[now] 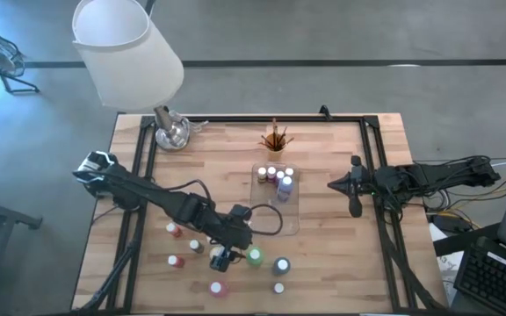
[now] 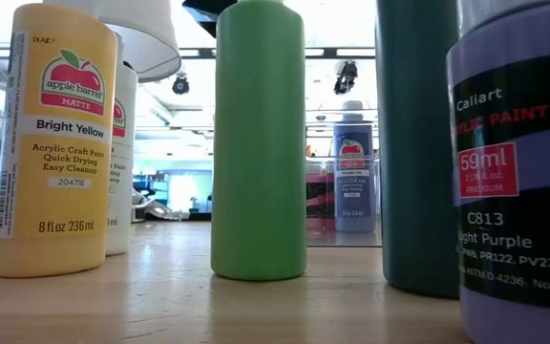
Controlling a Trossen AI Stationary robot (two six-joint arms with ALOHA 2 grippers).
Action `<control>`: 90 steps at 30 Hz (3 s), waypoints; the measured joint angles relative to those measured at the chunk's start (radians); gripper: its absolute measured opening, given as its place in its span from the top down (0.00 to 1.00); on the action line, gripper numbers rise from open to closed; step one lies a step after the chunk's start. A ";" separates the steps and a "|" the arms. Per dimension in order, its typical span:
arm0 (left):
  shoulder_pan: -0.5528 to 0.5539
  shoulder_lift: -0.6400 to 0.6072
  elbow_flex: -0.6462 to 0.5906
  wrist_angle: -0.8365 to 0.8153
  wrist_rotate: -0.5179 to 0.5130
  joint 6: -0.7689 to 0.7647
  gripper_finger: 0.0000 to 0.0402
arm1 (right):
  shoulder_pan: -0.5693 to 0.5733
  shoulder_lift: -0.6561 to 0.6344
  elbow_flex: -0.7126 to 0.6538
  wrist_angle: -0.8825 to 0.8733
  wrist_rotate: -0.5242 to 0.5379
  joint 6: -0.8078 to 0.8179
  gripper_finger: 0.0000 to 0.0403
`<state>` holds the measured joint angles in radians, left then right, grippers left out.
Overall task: Pick & Place Paint Supplies
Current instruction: Put the large light green paint bottle into the transparent bin
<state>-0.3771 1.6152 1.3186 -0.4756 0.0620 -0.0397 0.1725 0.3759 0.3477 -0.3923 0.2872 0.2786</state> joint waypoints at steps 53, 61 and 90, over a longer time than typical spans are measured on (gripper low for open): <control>0.004 0.077 -0.082 0.286 0.079 0.051 0.48 | 0.000 0.000 0.000 0.000 0.001 -0.001 0.98; 0.009 0.069 -0.082 0.285 0.060 0.073 0.52 | 0.000 0.000 0.000 0.000 0.001 -0.001 0.98; 0.031 0.065 0.344 -0.177 -0.183 0.077 0.69 | 0.000 0.000 0.000 0.000 0.001 0.000 0.98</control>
<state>-0.3462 1.6802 1.6627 -0.6526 -0.1212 0.0372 0.1724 0.3757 0.3477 -0.3920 0.2885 0.2790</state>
